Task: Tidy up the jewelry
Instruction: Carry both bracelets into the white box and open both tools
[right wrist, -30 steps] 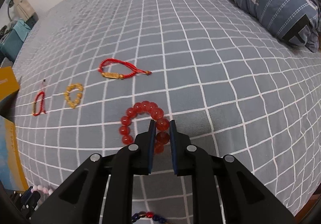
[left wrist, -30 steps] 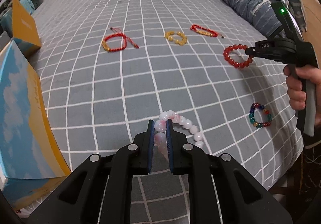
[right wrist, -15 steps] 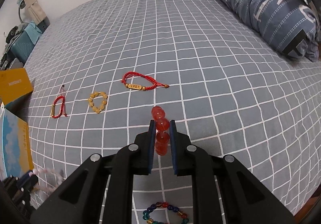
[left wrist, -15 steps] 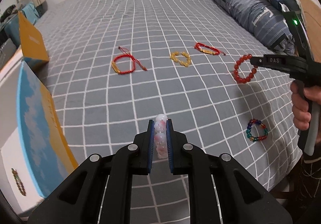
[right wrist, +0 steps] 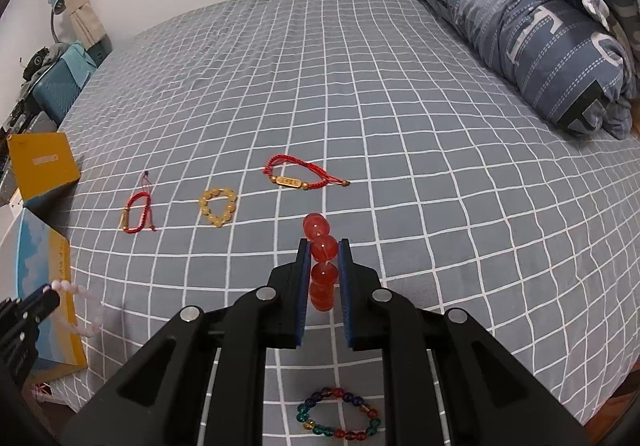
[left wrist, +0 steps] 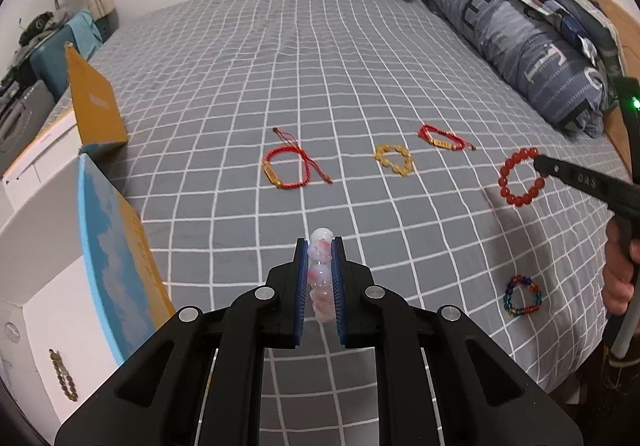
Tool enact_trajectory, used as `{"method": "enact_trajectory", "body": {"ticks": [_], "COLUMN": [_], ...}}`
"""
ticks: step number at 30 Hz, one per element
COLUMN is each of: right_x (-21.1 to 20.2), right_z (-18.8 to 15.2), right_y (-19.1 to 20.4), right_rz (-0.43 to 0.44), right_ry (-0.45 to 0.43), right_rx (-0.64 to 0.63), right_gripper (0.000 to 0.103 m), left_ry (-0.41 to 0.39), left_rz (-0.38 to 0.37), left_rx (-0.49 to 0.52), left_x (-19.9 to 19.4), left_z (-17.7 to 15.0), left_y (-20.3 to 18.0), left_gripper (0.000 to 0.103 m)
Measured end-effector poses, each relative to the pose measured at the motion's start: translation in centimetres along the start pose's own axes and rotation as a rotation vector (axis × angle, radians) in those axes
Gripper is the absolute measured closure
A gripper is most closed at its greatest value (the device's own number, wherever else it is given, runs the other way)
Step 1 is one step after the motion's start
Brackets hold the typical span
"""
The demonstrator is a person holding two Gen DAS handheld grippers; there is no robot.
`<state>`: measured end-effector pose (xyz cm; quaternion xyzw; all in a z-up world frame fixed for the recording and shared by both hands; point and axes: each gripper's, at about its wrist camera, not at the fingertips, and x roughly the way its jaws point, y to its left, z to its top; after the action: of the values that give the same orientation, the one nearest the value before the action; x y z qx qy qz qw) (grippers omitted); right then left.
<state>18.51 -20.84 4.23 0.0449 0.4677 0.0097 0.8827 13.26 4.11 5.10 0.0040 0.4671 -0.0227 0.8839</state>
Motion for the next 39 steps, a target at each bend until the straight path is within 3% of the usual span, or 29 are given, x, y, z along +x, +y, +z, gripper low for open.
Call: {"method": "enact_trajectory", "body": {"ticks": [8, 21, 39], "right_x": [-2.4, -6.6, -11.4], "right_z": [0.1, 0.7, -0.6], "right_y": [2.2, 9.7, 27.8], "right_rz": [0.042, 0.141, 0.343], "right_ry": [-0.036, -0.1, -0.152], "right_rx": [-0.033, -0.15, -0.387], "right_gripper": [0.09, 0.09, 0.09], "left_ry": [-0.027, -0.07, -0.103], "left_rz": [0.029, 0.117, 0.275], "left_rx": [-0.02, -0.09, -0.28], "left_x": [-1.7, -6.3, -12.9], "left_z": [1.0, 0.8, -3.0], "left_y": [1.4, 6.4, 19.5], "left_gripper": [0.092, 0.092, 0.092]}}
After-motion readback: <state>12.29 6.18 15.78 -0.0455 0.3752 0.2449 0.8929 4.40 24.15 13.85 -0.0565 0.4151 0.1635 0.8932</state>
